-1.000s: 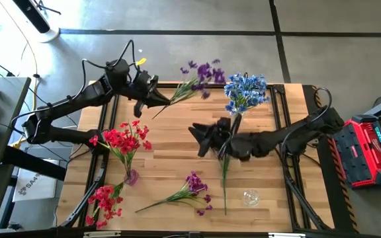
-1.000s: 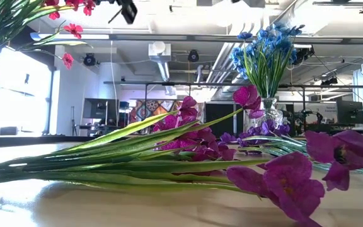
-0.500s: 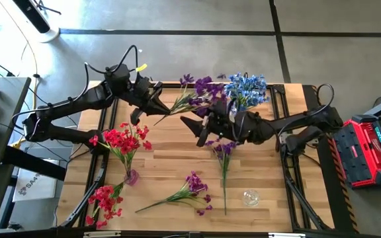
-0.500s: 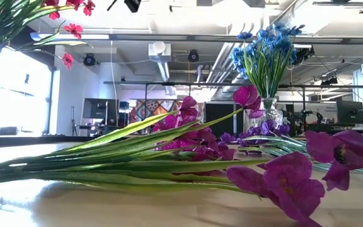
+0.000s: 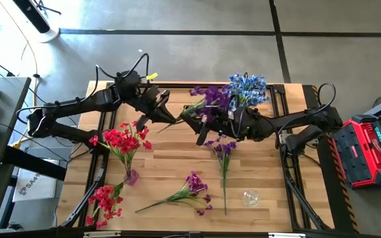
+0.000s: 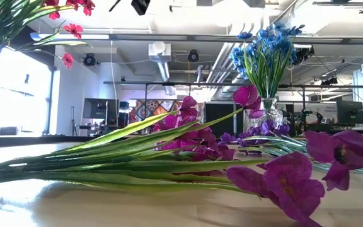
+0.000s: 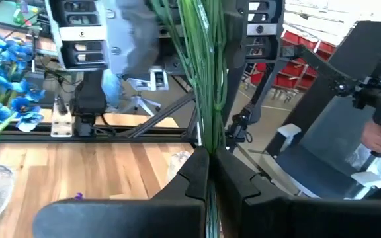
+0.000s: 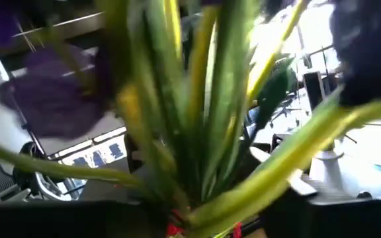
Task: Sort flowers into vase by color
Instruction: Put the top violet flower into the bottom transparent flower vase
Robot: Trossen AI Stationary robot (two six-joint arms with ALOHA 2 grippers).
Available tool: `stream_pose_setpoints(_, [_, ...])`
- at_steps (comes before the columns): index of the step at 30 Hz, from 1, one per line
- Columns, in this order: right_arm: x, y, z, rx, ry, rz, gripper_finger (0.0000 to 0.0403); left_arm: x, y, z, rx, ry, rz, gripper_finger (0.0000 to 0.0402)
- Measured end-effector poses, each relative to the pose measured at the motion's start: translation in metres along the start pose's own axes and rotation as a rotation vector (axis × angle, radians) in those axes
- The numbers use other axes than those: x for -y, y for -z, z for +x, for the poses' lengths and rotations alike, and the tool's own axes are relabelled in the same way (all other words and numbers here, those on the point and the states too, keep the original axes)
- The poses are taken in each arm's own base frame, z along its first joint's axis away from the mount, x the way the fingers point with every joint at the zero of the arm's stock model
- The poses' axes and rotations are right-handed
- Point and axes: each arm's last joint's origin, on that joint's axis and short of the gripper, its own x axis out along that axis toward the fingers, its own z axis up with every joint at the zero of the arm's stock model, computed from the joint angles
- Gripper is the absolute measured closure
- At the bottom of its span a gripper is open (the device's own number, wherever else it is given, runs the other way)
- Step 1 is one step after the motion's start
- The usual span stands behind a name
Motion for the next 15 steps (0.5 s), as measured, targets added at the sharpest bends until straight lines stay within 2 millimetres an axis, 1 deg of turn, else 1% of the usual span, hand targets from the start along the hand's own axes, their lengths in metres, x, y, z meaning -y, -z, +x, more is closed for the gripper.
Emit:
stream_pose_setpoints(2, [0.001, 0.001, 0.000, -0.013, 0.005, 0.008, 0.0281, -0.001, 0.001, 0.001, -0.004, -0.006, -0.005, 0.0400])
stream_pose_setpoints(5, [0.001, 0.004, 0.000, -0.038, 0.011, 0.014, 0.0370, -0.002, 0.001, 0.001, -0.008, -0.007, -0.006, 0.0390])
stream_pose_setpoints(6, [0.001, 0.004, 0.000, -0.045, 0.012, 0.012, 0.0385, -0.001, 0.001, 0.001, -0.008, -0.006, -0.001, 0.0385])
stream_pose_setpoints(9, [0.000, 0.007, -0.001, -0.070, 0.015, 0.037, 0.0386, -0.001, 0.001, 0.001, -0.007, -0.001, 0.001, 0.0362])
stream_pose_setpoints(11, [-0.001, 0.010, -0.004, -0.111, 0.023, 0.033, 0.0395, 0.000, 0.000, 0.000, -0.002, 0.015, 0.013, 0.0342])
stream_pose_setpoints(13, [-0.003, 0.011, -0.009, -0.155, 0.028, 0.020, 0.0398, 0.001, 0.000, 0.000, -0.001, 0.024, 0.021, 0.0322])
stream_pose_setpoints(15, [-0.004, 0.006, -0.018, -0.190, 0.042, 0.042, 0.0396, 0.001, 0.000, 0.000, -0.002, 0.027, 0.020, 0.0304])
